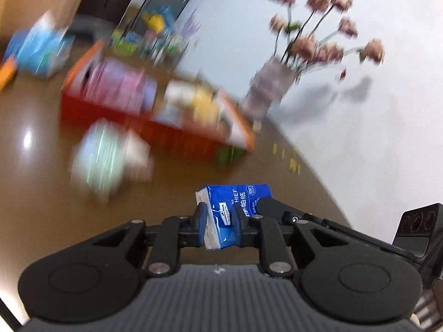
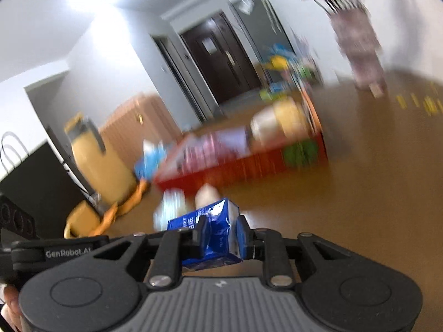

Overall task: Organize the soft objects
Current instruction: 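Carry the blue milk carton over the cardboard box, then lower the carton into the box and open both grippers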

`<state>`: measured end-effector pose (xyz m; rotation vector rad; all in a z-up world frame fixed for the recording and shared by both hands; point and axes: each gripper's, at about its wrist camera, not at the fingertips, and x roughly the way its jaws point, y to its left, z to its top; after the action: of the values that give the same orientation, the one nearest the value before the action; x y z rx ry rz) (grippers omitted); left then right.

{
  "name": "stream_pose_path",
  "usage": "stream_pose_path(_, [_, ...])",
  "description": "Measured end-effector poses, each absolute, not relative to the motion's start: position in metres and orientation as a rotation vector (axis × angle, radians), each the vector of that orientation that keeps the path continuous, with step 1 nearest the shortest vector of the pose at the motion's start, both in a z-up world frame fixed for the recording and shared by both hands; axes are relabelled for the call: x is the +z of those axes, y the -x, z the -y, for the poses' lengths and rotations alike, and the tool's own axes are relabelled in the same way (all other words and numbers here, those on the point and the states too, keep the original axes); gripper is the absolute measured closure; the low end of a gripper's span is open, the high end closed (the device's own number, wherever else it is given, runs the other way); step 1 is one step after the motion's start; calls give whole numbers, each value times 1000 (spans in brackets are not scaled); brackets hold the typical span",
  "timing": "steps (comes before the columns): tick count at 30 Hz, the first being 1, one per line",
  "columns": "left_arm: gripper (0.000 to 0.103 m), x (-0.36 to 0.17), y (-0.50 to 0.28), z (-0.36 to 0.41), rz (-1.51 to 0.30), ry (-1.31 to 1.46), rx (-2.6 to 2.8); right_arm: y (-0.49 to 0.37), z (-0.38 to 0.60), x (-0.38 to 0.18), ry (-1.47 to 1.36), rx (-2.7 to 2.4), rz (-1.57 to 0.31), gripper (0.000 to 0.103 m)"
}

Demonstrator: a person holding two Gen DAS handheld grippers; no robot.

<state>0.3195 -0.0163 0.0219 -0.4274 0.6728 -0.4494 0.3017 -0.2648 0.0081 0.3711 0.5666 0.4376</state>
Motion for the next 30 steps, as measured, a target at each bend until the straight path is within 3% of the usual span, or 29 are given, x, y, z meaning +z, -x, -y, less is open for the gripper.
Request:
stream_pose_path(6, [84,53,-475,17,-697,430,-372,-449,248,42,-324,400,-523,82])
stream_pose_path(12, [84,13,-568,18,-828,432,-276,-553,228,7,-314,327,-652,83])
stream_pose_path(20, [83,-24,-580,10,-898,343,-183,-591,196,-39,-270,314,-830,83])
stream_pose_path(24, [81,-21,-581,8,-900,330,-184,-590,194,-39,-255,307,-819,81])
stream_pose_path(28, [61,12,-555,8,-815,291,-206,-572,208,-17,-272,308,-792,78])
stream_pose_path(30, [60,39,-533,5,-757,261,-223,-558,218,7,-248,291,-738,74])
